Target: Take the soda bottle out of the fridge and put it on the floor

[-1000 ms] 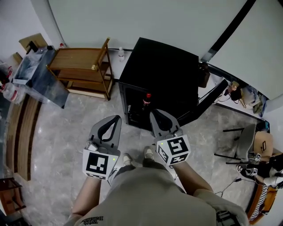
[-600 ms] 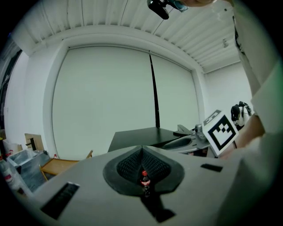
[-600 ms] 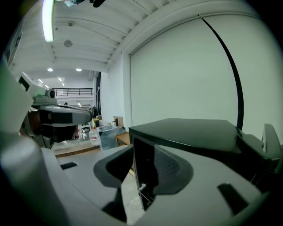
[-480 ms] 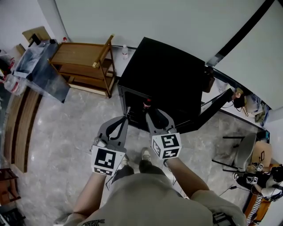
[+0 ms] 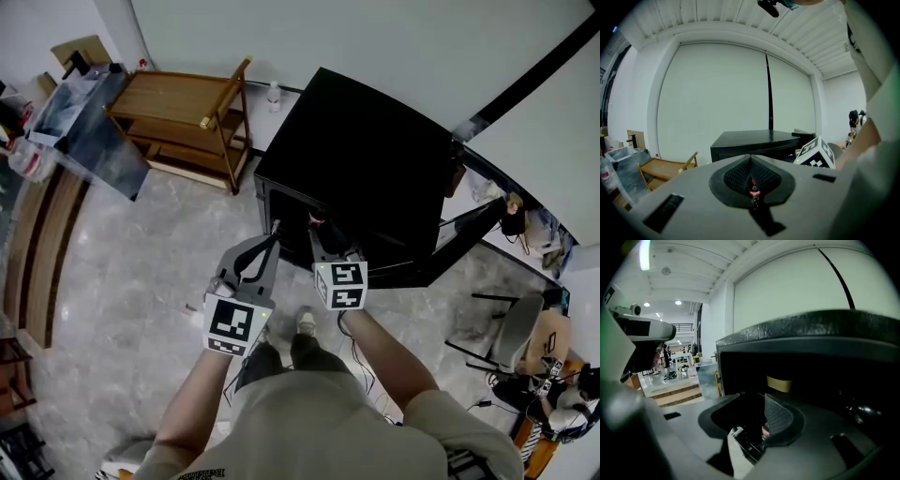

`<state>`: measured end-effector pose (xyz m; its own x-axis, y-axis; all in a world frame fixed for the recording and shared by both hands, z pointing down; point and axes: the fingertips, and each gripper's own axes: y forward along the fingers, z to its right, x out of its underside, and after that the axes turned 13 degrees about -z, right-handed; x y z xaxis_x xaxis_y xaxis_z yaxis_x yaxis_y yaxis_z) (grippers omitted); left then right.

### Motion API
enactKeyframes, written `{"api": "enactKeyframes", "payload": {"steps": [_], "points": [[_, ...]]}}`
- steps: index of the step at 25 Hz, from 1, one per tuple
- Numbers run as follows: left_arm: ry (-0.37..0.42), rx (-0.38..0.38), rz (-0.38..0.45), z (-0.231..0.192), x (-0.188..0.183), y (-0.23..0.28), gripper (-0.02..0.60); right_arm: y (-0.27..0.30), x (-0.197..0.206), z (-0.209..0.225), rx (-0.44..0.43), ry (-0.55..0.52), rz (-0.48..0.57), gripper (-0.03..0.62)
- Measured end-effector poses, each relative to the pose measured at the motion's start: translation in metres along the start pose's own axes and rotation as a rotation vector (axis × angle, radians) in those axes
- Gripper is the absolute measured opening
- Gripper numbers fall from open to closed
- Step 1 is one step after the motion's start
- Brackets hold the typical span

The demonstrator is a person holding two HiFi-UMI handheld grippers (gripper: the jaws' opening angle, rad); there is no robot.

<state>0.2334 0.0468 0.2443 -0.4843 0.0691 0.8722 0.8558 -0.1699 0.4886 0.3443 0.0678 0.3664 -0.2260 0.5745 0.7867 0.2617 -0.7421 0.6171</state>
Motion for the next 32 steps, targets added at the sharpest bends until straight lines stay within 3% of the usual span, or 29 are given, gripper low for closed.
{"api": "enactKeyframes", "payload": {"steps": [7,16,22,26,32], "points": [[-0.036,-0.011,-0.054,-0.009,0.033,0.030,0.006,0.045,0.025,0.020,0.042,0.036,-0.015,0.138],[-0.060,-0.018,-0.074,-0.014,0.048,0.045,0.006,0.094,0.049,0.044,0.070,0.044,-0.080,0.158],[-0.071,-0.023,-0.083,-0.016,0.053,0.049,0.006,0.121,0.062,0.057,0.100,0.032,-0.130,0.166],[-0.089,-0.018,-0.099,-0.016,0.061,0.045,0.006,0.135,0.074,0.063,0.094,0.107,-0.164,0.164],[-0.102,-0.038,-0.136,-0.021,0.078,0.037,0.006,0.146,0.080,0.063,0.102,0.083,-0.167,0.164]]}}
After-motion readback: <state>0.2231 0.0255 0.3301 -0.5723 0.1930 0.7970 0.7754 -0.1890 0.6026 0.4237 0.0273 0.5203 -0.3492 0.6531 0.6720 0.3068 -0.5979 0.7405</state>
